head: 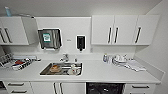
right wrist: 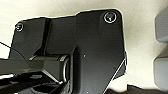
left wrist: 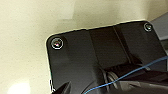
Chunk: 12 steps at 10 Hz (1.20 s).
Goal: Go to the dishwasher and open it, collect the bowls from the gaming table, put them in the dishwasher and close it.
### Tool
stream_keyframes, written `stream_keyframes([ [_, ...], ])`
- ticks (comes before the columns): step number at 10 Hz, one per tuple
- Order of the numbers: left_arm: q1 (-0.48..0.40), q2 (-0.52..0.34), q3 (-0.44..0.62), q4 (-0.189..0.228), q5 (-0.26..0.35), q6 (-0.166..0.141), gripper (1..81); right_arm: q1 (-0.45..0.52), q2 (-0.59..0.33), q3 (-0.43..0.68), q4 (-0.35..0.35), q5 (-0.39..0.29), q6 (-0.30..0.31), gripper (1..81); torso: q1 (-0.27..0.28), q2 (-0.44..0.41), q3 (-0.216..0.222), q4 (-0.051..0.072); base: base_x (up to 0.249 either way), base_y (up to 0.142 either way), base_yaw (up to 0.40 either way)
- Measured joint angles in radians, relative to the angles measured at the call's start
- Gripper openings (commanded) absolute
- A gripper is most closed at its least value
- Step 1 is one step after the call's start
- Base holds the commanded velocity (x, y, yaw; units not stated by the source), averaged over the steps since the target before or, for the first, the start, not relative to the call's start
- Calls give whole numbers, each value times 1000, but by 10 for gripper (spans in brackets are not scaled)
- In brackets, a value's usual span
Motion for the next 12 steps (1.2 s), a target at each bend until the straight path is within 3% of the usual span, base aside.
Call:
stream_keyframes([
  [4, -1, -6, 0, -2, 0, 0, 811, -3, 0, 0, 0, 1, 0, 811, 0, 0, 0, 0, 0, 0, 224],
  [12, 3, -14, 4, -1, -3, -2, 811, -11, 0, 0, 0, 0, 0, 811, 0, 0, 0, 0, 0, 0, 369],
])
